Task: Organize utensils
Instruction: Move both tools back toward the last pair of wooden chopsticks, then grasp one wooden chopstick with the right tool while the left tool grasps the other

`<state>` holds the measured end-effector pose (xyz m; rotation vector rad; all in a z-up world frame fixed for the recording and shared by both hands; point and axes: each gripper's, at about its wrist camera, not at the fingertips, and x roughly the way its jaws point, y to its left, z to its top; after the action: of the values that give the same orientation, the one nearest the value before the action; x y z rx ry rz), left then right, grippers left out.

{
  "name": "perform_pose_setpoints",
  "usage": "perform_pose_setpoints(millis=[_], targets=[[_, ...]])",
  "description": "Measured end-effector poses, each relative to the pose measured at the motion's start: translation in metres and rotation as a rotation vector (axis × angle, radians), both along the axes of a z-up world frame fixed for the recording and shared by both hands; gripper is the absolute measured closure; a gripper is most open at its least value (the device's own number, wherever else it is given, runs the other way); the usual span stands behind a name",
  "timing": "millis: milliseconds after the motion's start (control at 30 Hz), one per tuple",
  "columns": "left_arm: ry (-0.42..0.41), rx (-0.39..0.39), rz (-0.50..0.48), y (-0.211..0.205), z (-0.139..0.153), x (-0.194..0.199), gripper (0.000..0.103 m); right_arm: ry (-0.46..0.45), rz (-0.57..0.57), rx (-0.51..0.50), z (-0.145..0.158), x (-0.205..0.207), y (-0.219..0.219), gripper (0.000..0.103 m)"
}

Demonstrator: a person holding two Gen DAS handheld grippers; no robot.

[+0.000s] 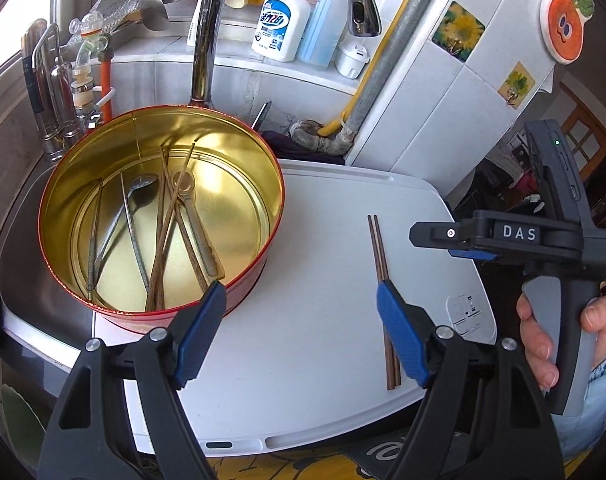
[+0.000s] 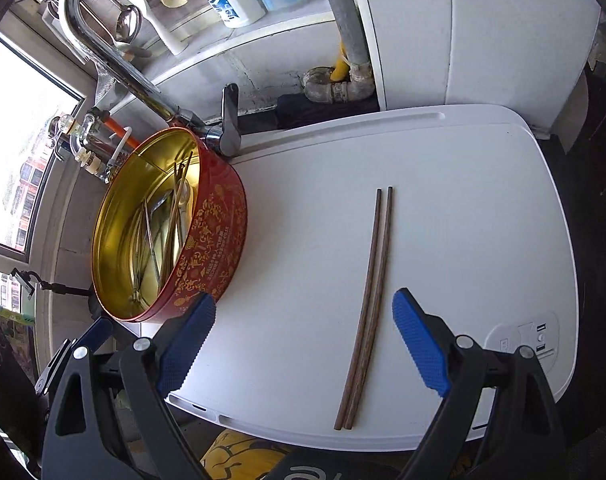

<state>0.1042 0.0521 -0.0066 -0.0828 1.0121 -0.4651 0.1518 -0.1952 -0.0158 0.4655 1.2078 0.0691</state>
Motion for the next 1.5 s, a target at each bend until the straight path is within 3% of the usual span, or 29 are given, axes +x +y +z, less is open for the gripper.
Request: perform_pose_setpoints(millis=[500,833,1067,1200,1500], targets=[[0.079,0.04,-0.048,-0.046,-0.031,-0.007,0.027,0.097,-0.039,0.017,-0.042,-0.014,-0.051,0.012],[0.151,0.106,-0.199,-0.095,-0.072,-0.006,0.027,0.204,-0.048,0.058,-0.075,-0.011,-0.063,0.012],[0.084,0.285,-0.261,-0.138,-0.104,0.0,0.027,0.26,0.012,-0.135,-0.092,0.011,-0.037,0.012],[0.101,0.262,-0.246,-0.139,-0.112,0.004,0.027,0.261,0.019,-0.182,-0.096,0.016,-0.029,0.012],[0.036,0.351,-0.276,-0.149,-0.123,0.004,0.027,0.267,0.037,-0.296,-0.112,0.017,-0.016,0.011]])
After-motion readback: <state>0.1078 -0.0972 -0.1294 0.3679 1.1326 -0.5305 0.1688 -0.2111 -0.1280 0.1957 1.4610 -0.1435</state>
